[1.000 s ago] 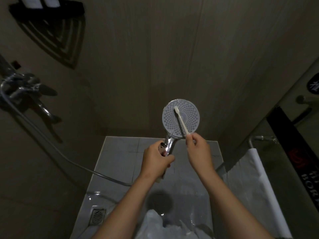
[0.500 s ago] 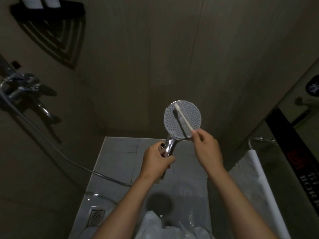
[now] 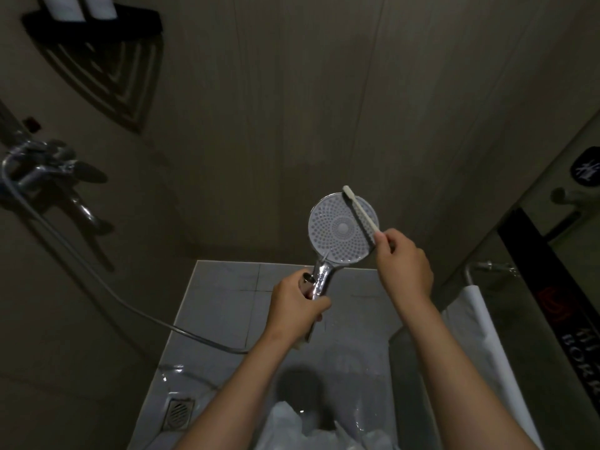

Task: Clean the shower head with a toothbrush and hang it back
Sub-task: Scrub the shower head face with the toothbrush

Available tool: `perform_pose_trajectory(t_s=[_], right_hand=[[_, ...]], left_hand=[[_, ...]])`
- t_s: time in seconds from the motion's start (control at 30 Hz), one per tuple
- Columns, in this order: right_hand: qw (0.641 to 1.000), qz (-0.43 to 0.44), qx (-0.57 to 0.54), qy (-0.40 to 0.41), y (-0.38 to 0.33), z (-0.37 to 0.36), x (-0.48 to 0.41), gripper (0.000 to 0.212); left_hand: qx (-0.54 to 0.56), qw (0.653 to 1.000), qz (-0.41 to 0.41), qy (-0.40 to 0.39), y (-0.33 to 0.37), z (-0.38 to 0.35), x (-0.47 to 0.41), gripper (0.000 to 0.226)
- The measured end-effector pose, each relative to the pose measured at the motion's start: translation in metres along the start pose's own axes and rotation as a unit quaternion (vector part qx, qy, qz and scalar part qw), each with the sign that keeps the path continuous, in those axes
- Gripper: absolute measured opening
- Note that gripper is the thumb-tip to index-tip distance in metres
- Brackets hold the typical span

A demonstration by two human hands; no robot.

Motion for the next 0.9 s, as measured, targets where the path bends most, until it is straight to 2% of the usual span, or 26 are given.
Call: perform_pose_trajectory(t_s=[0.2, 0.37, 0.5, 0.7, 0.8, 0.9], right_hand=[[0.992, 0.048, -0.112, -0.012, 0.009, -0.005, 0.005, 0.035], [0.989, 0.094, -0.081, -0.075, 0.008, -0.012, 0.013, 0.034], [0.996, 0.069, -0.022, -0.044, 0.004, -0.011, 0.007, 0.03], [1.0, -0.012, -0.002, 0.02, 0.014, -0.008, -0.01, 0.034], [0.997, -0.011, -0.07, 0.017, 0.023, -0.008, -0.011, 0.033], [0.985, 0.055, -0.164, -0.019, 0.024, -0.006, -0.007, 0.035]], left_hand=[[0.008, 1.0, 0.004, 0.009, 0.001, 0.001, 0.0, 0.036], [0.003, 1.0, 0.004, 0.008, 0.0, 0.001, 0.0, 0.037], [0.002, 1.0, 0.003, 0.007, -0.001, 0.0, 0.001, 0.038], [0.005, 1.0, 0.003, 0.001, -0.002, -0.003, 0.004, 0.035], [0.01, 1.0, 0.006, 0.003, -0.001, -0.002, 0.005, 0.035], [0.008, 1.0, 0.005, 0.007, 0.0, -0.001, 0.002, 0.036]])
Point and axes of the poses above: each hand's wrist, its own x-axis away from the middle knuckle, its own z-axis out of the back of the hand, y = z × x, the point moved 1 cm from there along -x, towards the middle knuckle, and after that the axes turned 11 degrees about x, right-handed, at the moved point
